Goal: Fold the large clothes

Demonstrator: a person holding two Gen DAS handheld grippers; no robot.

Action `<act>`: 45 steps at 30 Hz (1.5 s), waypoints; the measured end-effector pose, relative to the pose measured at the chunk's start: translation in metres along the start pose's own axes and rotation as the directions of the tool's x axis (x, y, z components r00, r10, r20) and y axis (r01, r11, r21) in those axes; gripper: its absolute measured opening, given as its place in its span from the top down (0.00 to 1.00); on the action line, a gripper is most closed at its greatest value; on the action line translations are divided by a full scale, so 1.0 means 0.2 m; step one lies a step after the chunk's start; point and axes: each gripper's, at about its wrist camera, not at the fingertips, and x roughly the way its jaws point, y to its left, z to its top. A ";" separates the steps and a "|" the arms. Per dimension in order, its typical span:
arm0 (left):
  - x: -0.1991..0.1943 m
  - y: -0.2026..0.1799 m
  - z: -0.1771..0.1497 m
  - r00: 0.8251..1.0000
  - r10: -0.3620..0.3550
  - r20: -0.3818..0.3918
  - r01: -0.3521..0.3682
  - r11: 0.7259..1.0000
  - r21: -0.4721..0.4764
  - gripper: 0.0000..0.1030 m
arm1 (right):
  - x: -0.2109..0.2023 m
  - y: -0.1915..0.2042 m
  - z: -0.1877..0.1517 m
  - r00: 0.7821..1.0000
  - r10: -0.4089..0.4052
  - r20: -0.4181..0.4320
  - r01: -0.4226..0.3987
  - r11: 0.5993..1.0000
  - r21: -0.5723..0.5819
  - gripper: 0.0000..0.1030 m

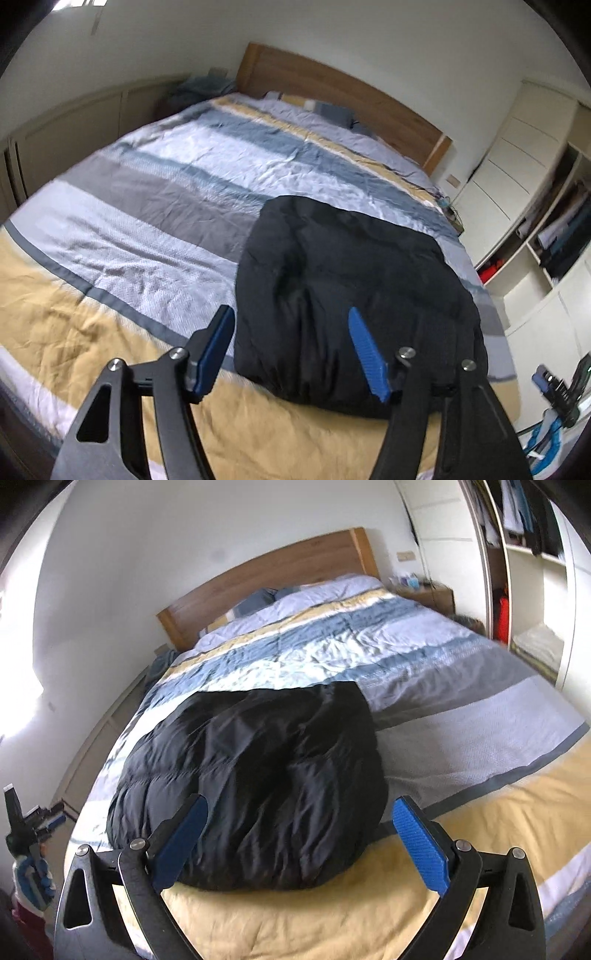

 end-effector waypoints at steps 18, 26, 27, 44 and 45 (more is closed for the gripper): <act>-0.58 -0.73 -0.65 0.983 0.049 0.176 -0.097 0.957 0.272 0.31 | -0.48 0.52 -0.45 0.991 0.041 0.126 -0.013 0.978 -0.209 0.00; -0.78 -0.89 -0.75 0.961 0.068 0.268 -0.154 0.936 0.316 0.31 | -0.60 0.62 -0.54 0.979 0.028 0.201 0.023 0.969 -0.244 0.00; -0.79 -0.89 -0.74 0.960 0.065 0.274 -0.154 0.936 0.317 0.31 | -0.62 0.63 -0.54 0.977 0.024 0.211 0.029 0.968 -0.248 0.00; -0.88 -0.90 -0.80 0.922 0.101 0.374 -0.230 0.920 0.318 0.31 | -0.67 0.66 -0.60 0.967 -0.008 0.254 0.076 0.963 -0.259 0.00; -0.88 -0.90 -0.80 0.921 0.101 0.375 -0.230 0.919 0.319 0.31 | -0.66 0.66 -0.61 0.968 -0.009 0.250 0.075 0.963 -0.258 0.00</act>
